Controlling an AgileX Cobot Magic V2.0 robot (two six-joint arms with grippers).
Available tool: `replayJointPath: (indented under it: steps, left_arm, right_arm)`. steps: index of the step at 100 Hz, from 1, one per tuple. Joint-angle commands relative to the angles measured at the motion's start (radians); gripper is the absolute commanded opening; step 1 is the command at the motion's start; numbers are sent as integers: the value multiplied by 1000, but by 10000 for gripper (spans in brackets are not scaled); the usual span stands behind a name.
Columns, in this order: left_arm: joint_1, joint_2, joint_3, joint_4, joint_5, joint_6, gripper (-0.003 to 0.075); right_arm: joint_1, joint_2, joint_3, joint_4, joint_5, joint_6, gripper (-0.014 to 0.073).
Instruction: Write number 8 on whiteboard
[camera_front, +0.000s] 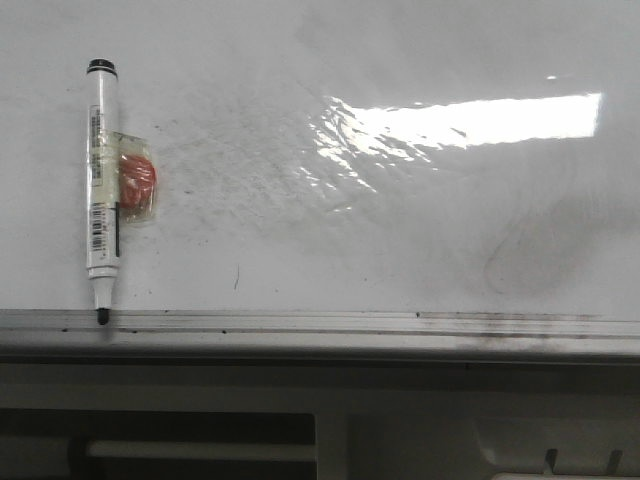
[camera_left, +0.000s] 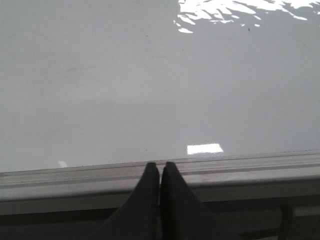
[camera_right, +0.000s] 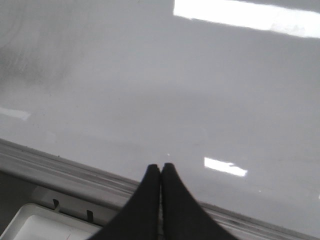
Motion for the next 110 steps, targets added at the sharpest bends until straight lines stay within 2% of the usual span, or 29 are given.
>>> replayJointPath:
  steps: [1, 65, 82, 88, 93, 104, 110]
  left_arm:
    - [2, -17, 40, -3, -53, -11, -20]
    - [2, -17, 40, -3, -53, -11, -20]
    - [2, -17, 40, -1, -65, -11, -20]
    - [2, -17, 40, -1, -84, -11, -20]
    - [2, -17, 40, -23, -103, -11, -20]
    - [2, -17, 40, -232, -133, -11, -20]
    - [2, -17, 40, -349, -179, -11, -20]
  right_arm:
    - [-4, -24, 11, -13, -22, 0, -64]
    - [-4, -24, 11, -13, -24, 0, -64]
    - [-4, -24, 11, -44, -144, 0, -64]
    - [-4, -24, 11, -6, -226, 2, -64]
    - [-4, -24, 11, 93, -309, 2, -64]
    - [-4, -24, 11, 344, -416, 2, -64]
    - [-4, -24, 11, 415, -431, 2, -64]
